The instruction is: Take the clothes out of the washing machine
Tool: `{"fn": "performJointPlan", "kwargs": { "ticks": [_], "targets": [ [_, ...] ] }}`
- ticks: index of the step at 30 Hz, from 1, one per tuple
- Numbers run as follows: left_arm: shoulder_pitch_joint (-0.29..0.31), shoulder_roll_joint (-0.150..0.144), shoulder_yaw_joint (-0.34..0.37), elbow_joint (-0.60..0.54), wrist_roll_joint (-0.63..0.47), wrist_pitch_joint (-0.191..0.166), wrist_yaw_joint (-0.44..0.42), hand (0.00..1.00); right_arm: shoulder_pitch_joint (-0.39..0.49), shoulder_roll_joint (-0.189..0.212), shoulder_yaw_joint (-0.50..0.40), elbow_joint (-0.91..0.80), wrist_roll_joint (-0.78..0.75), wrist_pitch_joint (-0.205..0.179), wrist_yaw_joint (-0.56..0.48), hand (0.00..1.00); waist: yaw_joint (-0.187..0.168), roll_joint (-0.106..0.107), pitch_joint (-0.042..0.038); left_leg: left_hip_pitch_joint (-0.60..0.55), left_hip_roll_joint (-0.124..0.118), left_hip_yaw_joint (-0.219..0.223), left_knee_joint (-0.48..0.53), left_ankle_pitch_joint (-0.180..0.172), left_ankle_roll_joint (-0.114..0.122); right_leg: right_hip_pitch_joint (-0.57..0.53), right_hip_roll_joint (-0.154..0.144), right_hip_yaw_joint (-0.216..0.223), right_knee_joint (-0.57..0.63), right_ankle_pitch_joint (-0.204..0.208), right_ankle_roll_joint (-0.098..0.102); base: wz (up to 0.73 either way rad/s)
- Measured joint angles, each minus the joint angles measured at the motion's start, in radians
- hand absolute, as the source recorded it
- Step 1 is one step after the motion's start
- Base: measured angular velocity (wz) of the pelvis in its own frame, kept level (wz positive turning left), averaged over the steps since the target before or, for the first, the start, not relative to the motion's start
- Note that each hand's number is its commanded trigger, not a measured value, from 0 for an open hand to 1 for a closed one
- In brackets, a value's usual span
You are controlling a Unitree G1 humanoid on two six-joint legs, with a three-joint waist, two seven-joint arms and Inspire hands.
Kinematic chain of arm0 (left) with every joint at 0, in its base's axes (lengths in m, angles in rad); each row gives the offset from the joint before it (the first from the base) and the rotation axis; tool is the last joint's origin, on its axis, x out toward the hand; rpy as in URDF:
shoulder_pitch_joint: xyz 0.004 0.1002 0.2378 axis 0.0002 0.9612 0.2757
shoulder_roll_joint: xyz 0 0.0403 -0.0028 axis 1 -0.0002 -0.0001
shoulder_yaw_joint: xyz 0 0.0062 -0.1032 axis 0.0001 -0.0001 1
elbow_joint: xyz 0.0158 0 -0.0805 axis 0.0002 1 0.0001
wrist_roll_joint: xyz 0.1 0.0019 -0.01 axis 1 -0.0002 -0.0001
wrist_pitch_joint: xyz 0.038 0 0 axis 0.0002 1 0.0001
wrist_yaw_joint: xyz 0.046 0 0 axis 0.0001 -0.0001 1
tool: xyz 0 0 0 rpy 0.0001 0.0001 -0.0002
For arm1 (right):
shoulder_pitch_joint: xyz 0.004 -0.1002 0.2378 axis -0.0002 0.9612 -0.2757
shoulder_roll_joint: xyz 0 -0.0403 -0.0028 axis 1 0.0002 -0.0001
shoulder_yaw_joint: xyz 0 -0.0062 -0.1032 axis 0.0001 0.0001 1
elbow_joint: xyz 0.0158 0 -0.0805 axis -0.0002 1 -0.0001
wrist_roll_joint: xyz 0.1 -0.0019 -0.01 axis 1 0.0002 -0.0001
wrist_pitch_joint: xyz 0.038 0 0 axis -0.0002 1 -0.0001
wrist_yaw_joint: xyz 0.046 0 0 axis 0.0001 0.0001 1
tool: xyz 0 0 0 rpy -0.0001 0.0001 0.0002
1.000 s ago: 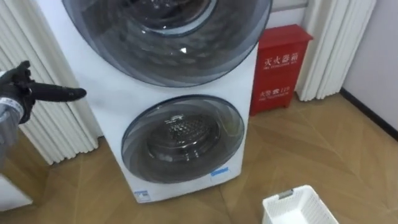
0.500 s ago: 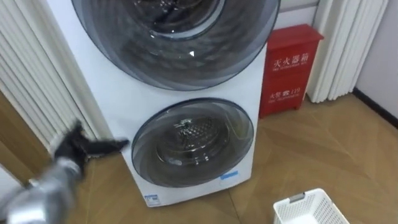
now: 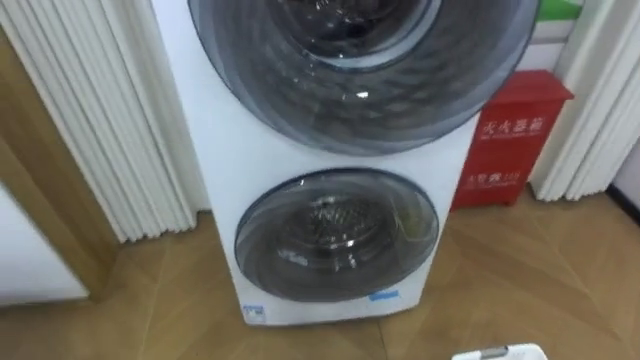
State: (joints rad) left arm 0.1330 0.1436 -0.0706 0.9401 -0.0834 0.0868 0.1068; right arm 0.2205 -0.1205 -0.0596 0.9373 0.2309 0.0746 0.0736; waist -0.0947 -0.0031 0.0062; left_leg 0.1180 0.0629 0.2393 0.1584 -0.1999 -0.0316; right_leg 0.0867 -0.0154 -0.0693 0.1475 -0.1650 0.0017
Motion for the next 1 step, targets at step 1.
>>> {"fn": "performJointPlan", "kwargs": {
  "ticks": [1],
  "targets": [
    [0.022, 0.0, 0.017, 0.028, 0.001, -0.007, 0.0, 0.0, 0.001, 0.0, -0.001, 0.013, 0.009, -0.003, 0.008, 0.0, 0.002, -0.001, 0.0001, -0.001, 0.0, -0.003, -0.001, 0.0, -0.001, 0.001, -0.002, -0.01, 0.0, -0.003, -0.002, 0.07]
  ]
}}
